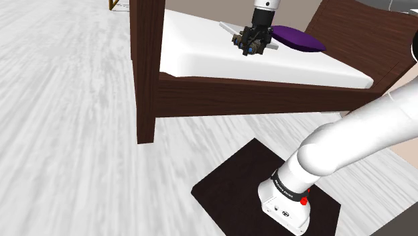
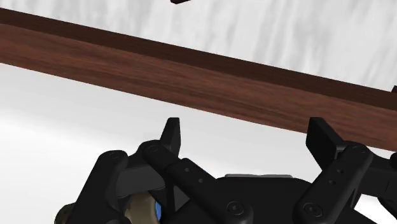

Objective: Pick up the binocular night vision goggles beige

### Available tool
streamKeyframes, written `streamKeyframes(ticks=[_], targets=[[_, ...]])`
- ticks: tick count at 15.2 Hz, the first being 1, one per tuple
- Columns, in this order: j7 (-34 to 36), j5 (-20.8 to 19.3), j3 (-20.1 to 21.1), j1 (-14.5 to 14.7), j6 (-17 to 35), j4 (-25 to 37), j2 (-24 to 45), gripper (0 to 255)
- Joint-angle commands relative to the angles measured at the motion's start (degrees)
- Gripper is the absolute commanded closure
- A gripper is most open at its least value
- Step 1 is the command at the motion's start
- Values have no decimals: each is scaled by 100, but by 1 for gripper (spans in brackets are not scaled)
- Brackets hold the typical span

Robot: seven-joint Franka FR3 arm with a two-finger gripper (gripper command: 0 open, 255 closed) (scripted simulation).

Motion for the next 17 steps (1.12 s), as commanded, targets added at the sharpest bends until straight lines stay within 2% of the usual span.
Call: streamKeyframes(ticks=[1,9,12,15,16,17], targets=[[-68,39,-126,-76,-43,443,312,0],[-366,433,-611,-414,-414,2611,1822,0],[-492,687,-786,-613,-697,3652,2499,0],[-609,1025,-940,-910,-1130,4968,3319,0],[-621,1076,-950,-967,-1207,5180,3447,0],[-613,1054,-942,-950,-1089,4993,3376,0]])
